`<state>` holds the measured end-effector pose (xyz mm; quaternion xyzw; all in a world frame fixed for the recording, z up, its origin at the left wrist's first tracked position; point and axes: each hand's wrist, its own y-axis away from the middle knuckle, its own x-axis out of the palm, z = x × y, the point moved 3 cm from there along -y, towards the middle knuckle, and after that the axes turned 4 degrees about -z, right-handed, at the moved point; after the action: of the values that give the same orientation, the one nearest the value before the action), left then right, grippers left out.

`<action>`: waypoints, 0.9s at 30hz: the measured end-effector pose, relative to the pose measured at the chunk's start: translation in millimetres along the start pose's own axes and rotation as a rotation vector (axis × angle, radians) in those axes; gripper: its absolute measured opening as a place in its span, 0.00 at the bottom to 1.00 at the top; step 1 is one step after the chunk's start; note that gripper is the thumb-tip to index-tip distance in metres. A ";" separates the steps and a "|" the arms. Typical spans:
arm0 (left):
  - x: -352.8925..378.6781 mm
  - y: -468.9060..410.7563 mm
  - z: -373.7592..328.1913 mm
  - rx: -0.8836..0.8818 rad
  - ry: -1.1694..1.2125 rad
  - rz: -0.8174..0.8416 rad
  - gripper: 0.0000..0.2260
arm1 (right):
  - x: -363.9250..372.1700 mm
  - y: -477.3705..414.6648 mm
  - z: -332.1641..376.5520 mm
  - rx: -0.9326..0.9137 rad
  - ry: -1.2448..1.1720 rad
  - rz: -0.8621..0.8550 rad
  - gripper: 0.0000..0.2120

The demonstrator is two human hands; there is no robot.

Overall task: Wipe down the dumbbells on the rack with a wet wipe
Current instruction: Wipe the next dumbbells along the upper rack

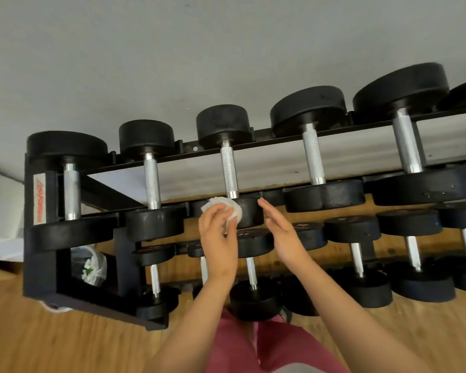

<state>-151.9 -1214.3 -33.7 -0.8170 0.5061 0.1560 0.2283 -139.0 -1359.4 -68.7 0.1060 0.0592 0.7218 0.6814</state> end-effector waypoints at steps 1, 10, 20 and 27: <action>-0.1 2.0 1.4 0.077 -0.038 0.042 0.08 | -2.4 -0.5 -0.2 0.010 -0.019 0.012 0.18; 37.6 2.8 4.8 0.803 -0.616 0.437 0.23 | -2.0 0.5 -1.3 -0.001 -0.107 -0.050 0.18; 11.9 4.4 22.7 0.596 -0.485 0.374 0.32 | 2.7 4.1 0.0 0.045 -0.041 -0.096 0.16; 0.6 16.1 32.3 0.104 -0.112 0.287 0.24 | 11.2 6.8 -0.3 0.034 -0.013 -0.161 0.16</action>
<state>-166.9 -1203.8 -64.8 -0.7132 0.6116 0.2061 0.2736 -146.3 -1348.6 -66.7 0.1168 0.0753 0.6629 0.7357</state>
